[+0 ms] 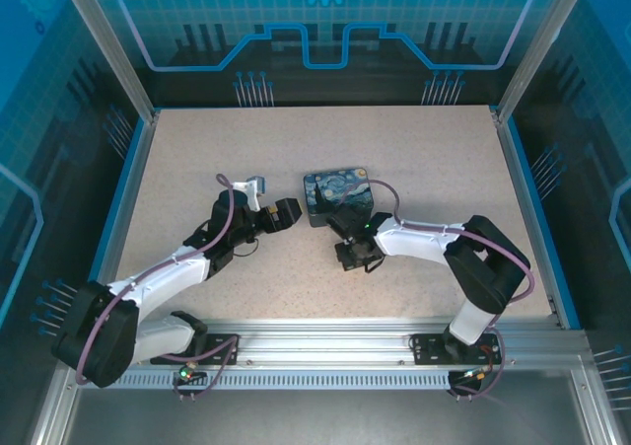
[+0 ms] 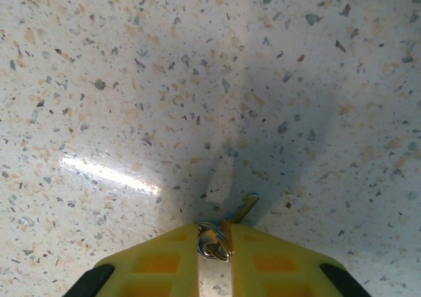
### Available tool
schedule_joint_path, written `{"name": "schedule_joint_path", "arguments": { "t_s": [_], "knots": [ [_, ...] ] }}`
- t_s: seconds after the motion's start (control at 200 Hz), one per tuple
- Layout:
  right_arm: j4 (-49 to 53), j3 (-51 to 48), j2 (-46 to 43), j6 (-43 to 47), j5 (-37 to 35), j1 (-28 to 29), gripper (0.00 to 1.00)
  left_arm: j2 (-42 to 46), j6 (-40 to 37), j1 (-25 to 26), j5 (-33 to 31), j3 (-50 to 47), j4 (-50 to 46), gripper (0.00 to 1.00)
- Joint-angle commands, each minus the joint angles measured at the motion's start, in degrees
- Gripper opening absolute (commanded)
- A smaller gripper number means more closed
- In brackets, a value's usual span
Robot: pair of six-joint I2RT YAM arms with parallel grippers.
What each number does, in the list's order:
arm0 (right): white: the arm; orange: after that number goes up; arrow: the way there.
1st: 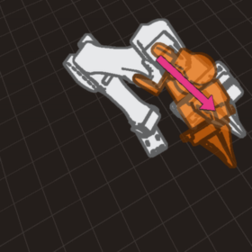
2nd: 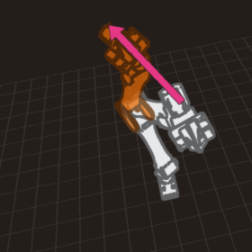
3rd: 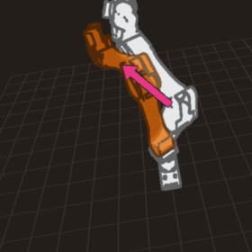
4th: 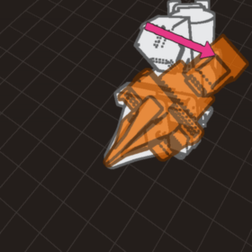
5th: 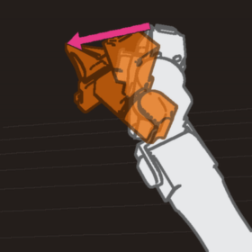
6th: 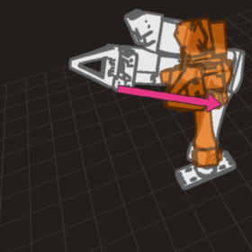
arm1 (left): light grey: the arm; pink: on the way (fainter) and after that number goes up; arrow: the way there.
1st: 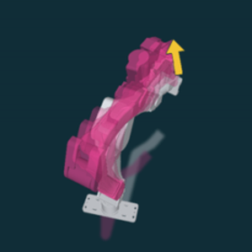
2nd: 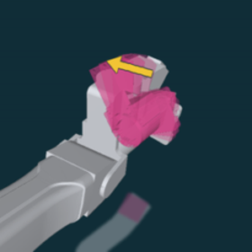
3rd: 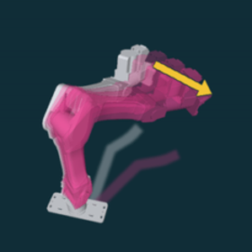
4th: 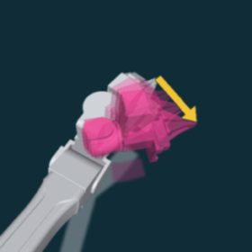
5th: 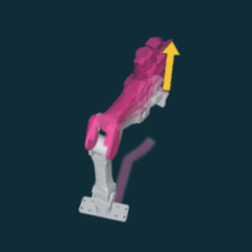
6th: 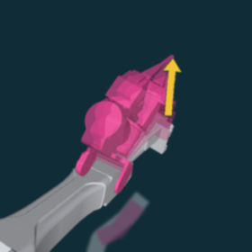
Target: Unlock the padlock with the key
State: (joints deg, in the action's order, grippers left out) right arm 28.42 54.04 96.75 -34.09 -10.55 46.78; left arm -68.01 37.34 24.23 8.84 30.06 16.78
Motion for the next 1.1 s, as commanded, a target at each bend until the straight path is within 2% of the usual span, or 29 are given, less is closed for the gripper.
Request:
{"name": "schedule_joint_path", "arguments": {
  "t_s": [0.0, 0.25, 0.45, 0.6, 0.73, 0.95, 1.095],
  "knots": [
    [2.33, 0.84, 1.11, -0.02, -1.47, 1.25, 0.13, 1.71, -1.34, 0.56, -0.75, 0.52, -0.93, 0.99],
    [3.31, 0.61, -1.09, 1.84, -3.63, 1.42, 0.0, 3.47, -1.81, 0.55, -1.37, 0.43, -2.69, 0.99],
    [1.04, -0.63, -5.76, 6.97, -4.77, 1.25, 0.0, 5.83, -0.2, 0.52, -0.73, 0.35, -4.72, 0.99],
    [-1.25, 0.0, -9.93, 16.02, -4.23, 1.25, 0.0, 7.98, 5.78, 0.5, 1.34, 1.57, -9.13, 0.99],
    [-5.08, -0.21, -14.56, 24.98, -4.6, 1.45, 0.0, 9.7, 11.19, 0.5, 5.52, 1.88, -8.9, 0.99],
    [-17.47, -3.32, -23.41, 42.96, -13.03, 7.18, 0.0, 11.09, 11.34, 0.64, 12.0, 5.87, -11.74, 0.98],
    [-26.75, -9.19, -28.83, 53.59, -12.51, 8.44, 0.0, 11.67, 11.62, 0.89, 14.62, 7.3, -11.8, 0.93]
  ]
}}
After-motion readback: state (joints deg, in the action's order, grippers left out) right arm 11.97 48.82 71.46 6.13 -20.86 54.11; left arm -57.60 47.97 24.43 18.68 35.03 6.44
